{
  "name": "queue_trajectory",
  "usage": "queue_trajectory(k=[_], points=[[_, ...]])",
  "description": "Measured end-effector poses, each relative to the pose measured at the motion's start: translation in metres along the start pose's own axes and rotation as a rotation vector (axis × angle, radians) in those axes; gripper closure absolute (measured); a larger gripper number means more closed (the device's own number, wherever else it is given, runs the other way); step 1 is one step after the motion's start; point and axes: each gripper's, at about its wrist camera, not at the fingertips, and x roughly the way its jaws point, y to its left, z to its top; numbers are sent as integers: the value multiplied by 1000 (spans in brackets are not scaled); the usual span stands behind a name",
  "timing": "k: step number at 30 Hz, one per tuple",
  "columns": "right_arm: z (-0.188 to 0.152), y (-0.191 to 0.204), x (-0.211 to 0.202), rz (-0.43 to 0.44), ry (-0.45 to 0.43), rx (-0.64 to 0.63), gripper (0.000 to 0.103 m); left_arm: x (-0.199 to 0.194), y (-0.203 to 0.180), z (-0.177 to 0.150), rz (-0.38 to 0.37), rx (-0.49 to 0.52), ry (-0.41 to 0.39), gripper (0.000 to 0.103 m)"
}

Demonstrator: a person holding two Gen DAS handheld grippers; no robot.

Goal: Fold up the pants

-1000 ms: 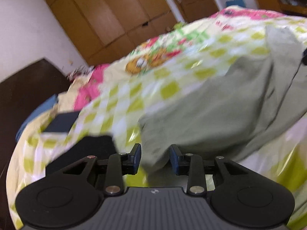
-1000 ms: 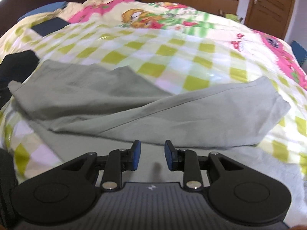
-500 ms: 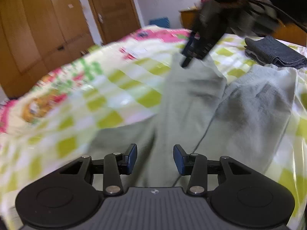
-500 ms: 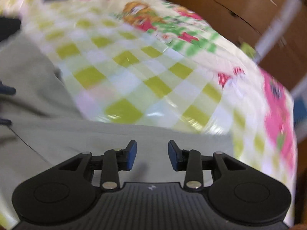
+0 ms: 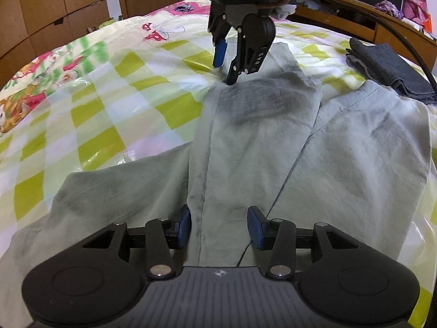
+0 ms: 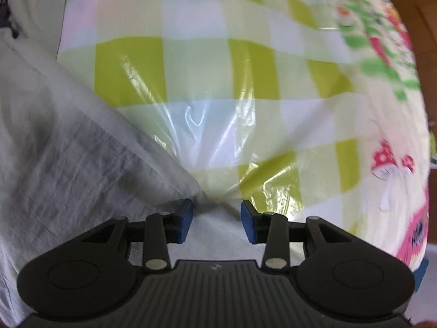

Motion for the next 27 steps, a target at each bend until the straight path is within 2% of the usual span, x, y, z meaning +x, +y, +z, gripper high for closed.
queue_trajectory(k=[2, 3, 5, 7, 11, 12, 17, 21, 23, 25, 27], points=[[-1, -4, 1, 20, 13, 51, 70, 0, 4, -1, -11, -9, -6, 46], [-2, -4, 0, 33, 15, 82, 84, 0, 6, -2, -17, -18, -11, 47], [-7, 0, -1, 41, 20, 125, 99, -1, 7, -5, -17, -22, -23, 48], [-13, 11, -5, 1, 21, 133, 101, -2, 4, -8, 4, 0, -35, 51], [-29, 23, -33, -81, -14, 218, 102, -5, -2, -8, 51, 38, -43, 66], [-35, 27, -45, -109, -30, 250, 102, -6, -3, -8, 62, 37, -44, 69], [-78, 68, -126, -232, -125, 414, 102, -26, -18, -10, 125, 88, -84, 72], [-118, 129, -189, -301, -188, 577, 102, -50, -45, -16, 151, 145, -106, 72], [-140, 167, -208, -317, -222, 680, 102, -62, -61, -23, 148, 168, -97, 72], [-161, 209, -207, -323, -246, 765, 102, -68, -76, -30, 142, 200, -79, 72], [-177, 240, -191, -293, -244, 858, 102, -70, -93, -39, 137, 248, -49, 72]])
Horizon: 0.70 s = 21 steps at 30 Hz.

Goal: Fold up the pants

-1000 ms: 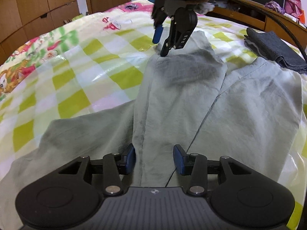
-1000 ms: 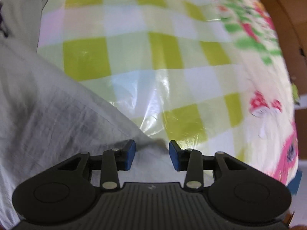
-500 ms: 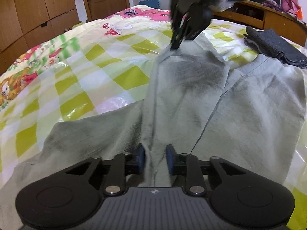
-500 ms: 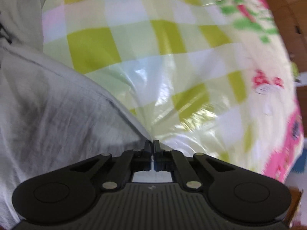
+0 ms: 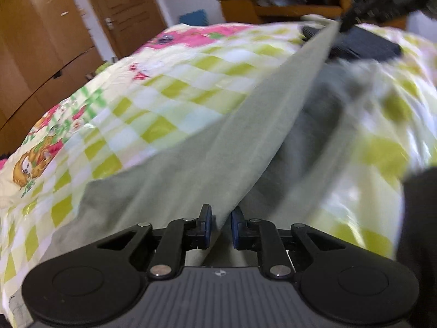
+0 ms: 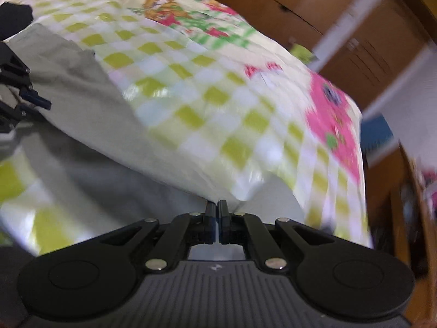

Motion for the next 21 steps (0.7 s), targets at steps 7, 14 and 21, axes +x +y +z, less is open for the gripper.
queue_trajectory(k=[7, 14, 21], points=[[-75, 8, 1, 10, -58, 368, 93, -3, -40, 2, 6, 125, 52, 72], [-123, -20, -14, 42, -144, 733, 67, 1, -54, 27, -18, 136, 34, 72], [-181, -50, -5, 54, -236, 1219, 65, 4, -75, 39, -43, 188, 26, 72]])
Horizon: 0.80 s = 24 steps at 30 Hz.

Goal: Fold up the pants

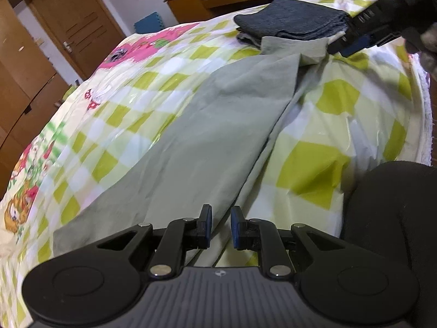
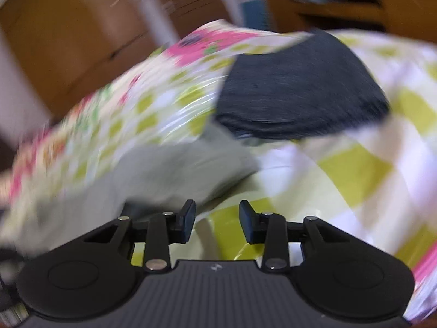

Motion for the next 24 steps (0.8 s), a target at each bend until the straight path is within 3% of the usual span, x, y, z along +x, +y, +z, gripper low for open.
queue_trajectory(k=[4, 7, 9, 10, 11, 16, 21, 23, 24], points=[[6, -6, -4, 35, -67, 74, 70, 0, -3, 5, -4, 11, 1, 72], [12, -6, 9, 51, -21, 118, 71, 3, -5, 8, -5, 16, 5, 72], [15, -3, 19, 41, -9, 107, 83, 4, -5, 9, -2, 15, 6, 72], [18, -3, 23, 38, -5, 109, 97, 3, -6, 9, -1, 15, 5, 72], [20, -3, 25, 46, -7, 113, 99, 2, -6, 9, -1, 14, 4, 72], [34, -2, 15, 33, -81, 81, 100, 2, -4, 7, -5, 16, 5, 72], [30, -12, 23, 3, 10, 103, 94, 3, -5, 6, -10, 8, 0, 72], [23, -15, 13, -1, -3, 130, 92, 2, -4, 5, -13, 3, -2, 72], [20, -17, 9, 0, -10, 152, 86, 2, -4, 4, -15, 2, -2, 72]])
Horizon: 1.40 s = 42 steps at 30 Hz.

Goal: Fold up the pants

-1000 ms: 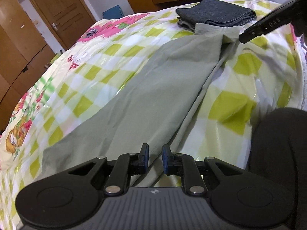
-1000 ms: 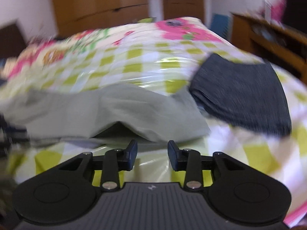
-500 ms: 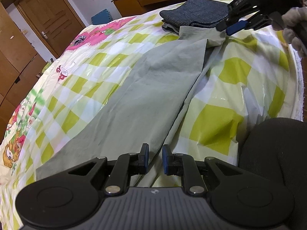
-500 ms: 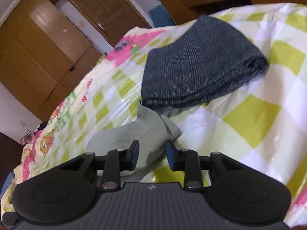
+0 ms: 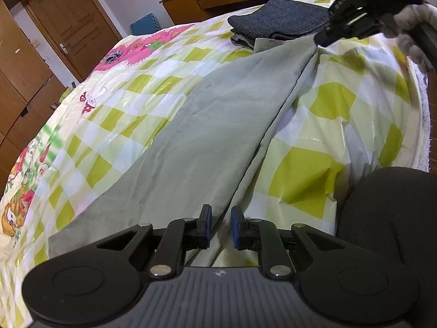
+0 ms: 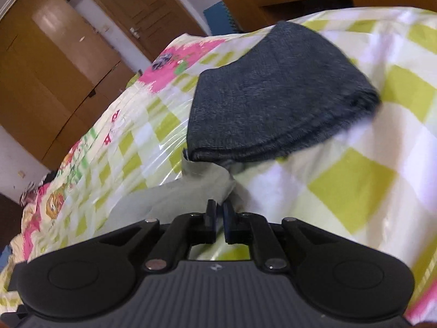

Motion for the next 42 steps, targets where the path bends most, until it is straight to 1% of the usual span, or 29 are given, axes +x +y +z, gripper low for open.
queue_trajectory(k=[1, 2, 3, 5, 9, 12, 13, 14, 15, 17, 20, 21, 23, 24, 26, 28, 29, 30, 31, 32, 33, 35, 36, 38, 39, 40, 41, 42], points=[[-1, -4, -2, 6, 3, 36, 81, 0, 0, -1, 0, 2, 1, 72], [-3, -8, -1, 17, 14, 74, 71, 1, 1, -1, 0, 4, 1, 72], [-4, -11, 2, 31, 24, 112, 68, 1, 1, -2, 0, 5, 1, 72], [-5, -15, 10, 50, 31, 170, 68, 1, 1, -1, 2, 3, -2, 72], [-4, -19, 27, 83, -2, 263, 66, -4, 3, -3, 7, -16, -14, 72], [-2, -15, 35, 102, -19, 274, 66, -5, 4, -5, 16, -19, -14, 72], [-2, -14, 38, 104, -21, 280, 69, -5, 4, -6, 16, -24, -13, 72], [-2, -13, 41, 109, -17, 296, 86, -4, 5, -7, 17, -26, -9, 72], [-2, -13, 44, 130, -3, 318, 98, -3, 5, -6, 24, -27, -6, 71], [0, -9, 40, 168, -22, 334, 97, -4, 7, -3, 39, -30, -7, 71], [15, -2, 12, 251, -103, 302, 98, -11, 10, 1, 50, -33, -26, 71], [21, 0, 0, 265, -128, 280, 98, -13, 10, 3, 52, -29, -33, 71], [29, -2, -21, 234, -183, 230, 98, -15, 9, 7, 50, -23, -49, 71], [30, -9, -26, 208, -192, 224, 98, -15, 6, 8, 44, -22, -55, 70], [26, -30, -24, 102, -156, 230, 98, -8, 0, 7, 16, -33, -40, 64], [14, -44, -15, -21, -83, 205, 97, 3, -8, 1, -19, -45, -6, 64], [8, -46, -12, -64, -47, 183, 94, 7, -12, -1, -20, -45, 8, 64], [2, -48, -15, -75, -48, 183, 94, 8, -14, -4, -12, -39, 13, 65], [-1, -48, -20, -64, -62, 193, 93, 7, -14, -6, -9, -36, 13, 65], [-2, -47, -25, -67, -73, 198, 92, 4, -13, -8, -15, -40, 14, 65], [-2, -45, -31, -86, -90, 188, 88, 1, -10, -9, -29, -46, 17, 64], [-1, -33, -43, -174, -124, 107, 84, -6, -6, -15, -50, -46, 28, 64], [-1, -25, -48, -206, -133, 55, 84, -9, -4, -19, -44, -44, 29, 64], [-2, 2, -57, -236, -149, -71, 84, -19, 0, -28, -36, -57, 22, 64], [-5, 19, -62, -235, -148, -151, 84, -24, 3, -33, -34, -74, 14, 64], [-11, 42, -65, -207, -141, -258, 84, -29, 6, -37, -29, -90, 7, 64], [-21, 64, -65, -160, -121, -370, 83, -33, 9, -40, -22, -97, 1, 64], [-33, 93, -61, -94, -74, -509, 78, -37, 12, -44, -12, -97, -6, 64]])
